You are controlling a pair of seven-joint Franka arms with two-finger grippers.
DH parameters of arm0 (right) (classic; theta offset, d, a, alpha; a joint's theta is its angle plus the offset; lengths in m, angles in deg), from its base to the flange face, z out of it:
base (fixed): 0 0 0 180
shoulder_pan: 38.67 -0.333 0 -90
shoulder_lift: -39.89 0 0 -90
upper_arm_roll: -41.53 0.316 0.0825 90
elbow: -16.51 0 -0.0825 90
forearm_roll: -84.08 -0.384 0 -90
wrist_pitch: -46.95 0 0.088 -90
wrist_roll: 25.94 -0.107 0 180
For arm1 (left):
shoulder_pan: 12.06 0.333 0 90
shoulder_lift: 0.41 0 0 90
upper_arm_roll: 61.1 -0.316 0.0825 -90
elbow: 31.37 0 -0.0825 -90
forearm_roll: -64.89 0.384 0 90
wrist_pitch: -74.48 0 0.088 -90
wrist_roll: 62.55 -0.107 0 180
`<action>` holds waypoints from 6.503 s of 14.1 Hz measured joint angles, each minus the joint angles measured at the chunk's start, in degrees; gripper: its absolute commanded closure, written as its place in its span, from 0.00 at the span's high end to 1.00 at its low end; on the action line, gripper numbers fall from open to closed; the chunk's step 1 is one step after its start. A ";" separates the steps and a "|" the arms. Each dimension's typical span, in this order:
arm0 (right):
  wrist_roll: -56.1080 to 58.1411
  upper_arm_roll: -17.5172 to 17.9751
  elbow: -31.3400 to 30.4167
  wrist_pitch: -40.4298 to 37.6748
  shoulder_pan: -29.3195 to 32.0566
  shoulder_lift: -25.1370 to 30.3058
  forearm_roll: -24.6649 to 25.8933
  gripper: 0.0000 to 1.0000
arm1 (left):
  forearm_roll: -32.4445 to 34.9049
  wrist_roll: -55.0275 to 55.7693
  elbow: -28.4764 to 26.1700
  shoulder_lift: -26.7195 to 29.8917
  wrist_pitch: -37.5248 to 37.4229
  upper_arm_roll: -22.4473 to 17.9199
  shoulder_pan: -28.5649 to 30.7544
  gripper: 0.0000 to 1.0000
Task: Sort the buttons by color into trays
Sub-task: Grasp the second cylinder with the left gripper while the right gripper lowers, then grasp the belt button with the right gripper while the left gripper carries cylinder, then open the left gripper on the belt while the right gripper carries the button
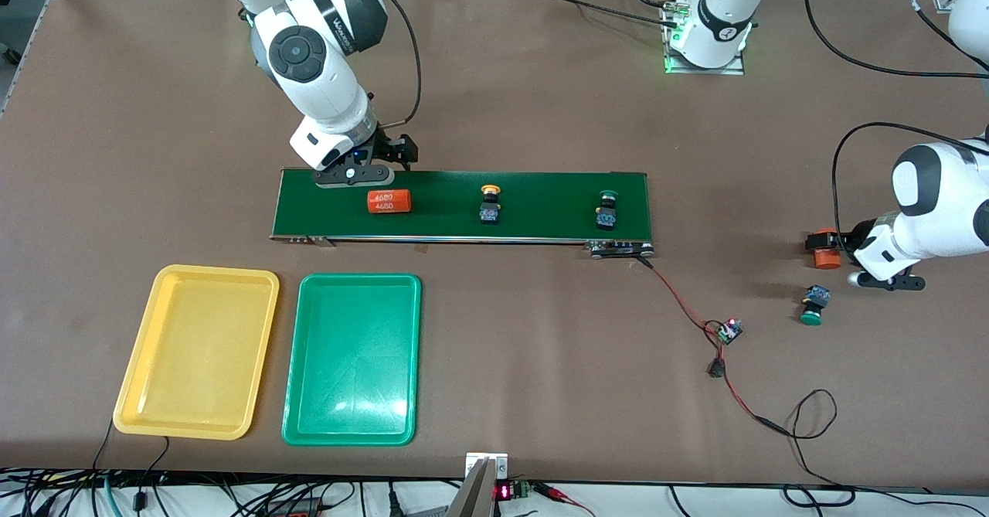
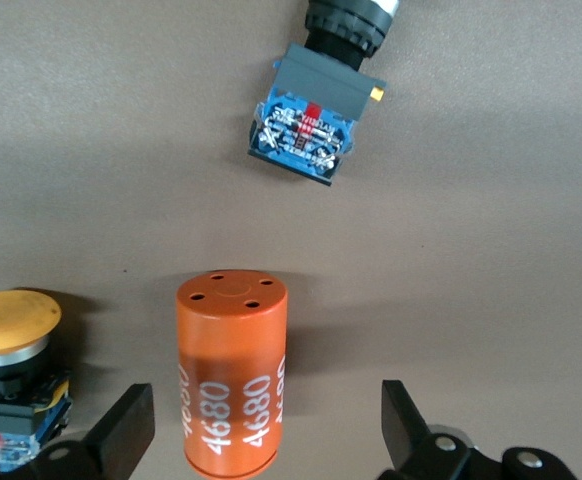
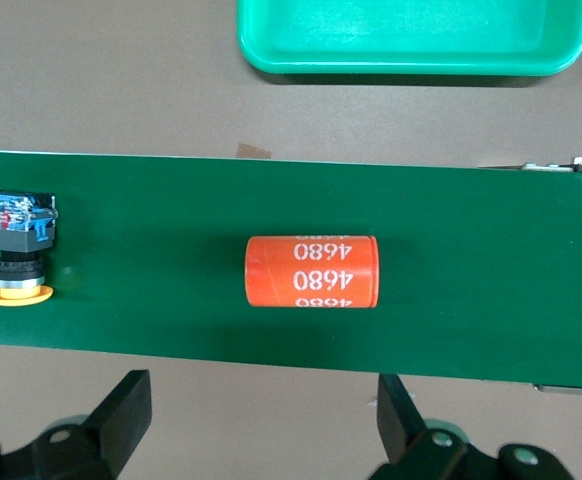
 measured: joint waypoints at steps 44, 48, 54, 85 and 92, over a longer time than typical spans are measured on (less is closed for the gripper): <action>-8.22 -6.90 19.63 3.38 -12.38 -23.54 3.41 1.00 | -0.65 -54.96 -6.42 12.30 -1.97 12.41 -19.02 0.00; -8.25 -6.95 19.87 3.38 -12.50 -23.90 3.51 1.00 | -1.78 -56.55 -7.18 12.08 -1.13 17.60 -19.25 0.00; -8.25 -6.95 19.87 3.40 -13.07 -25.36 4.59 0.97 | -1.79 -56.40 -12.12 13.75 2.21 19.73 -19.53 0.00; 42.93 -17.39 20.21 -7.53 12.03 -13.55 12.23 0.14 | 4.09 -44.01 -15.09 10.46 7.91 20.24 -23.59 1.00; 45.06 -17.17 18.93 13.15 15.48 -23.22 15.41 0.15 | 4.29 -42.51 -14.91 12.64 7.03 21.08 -23.63 1.00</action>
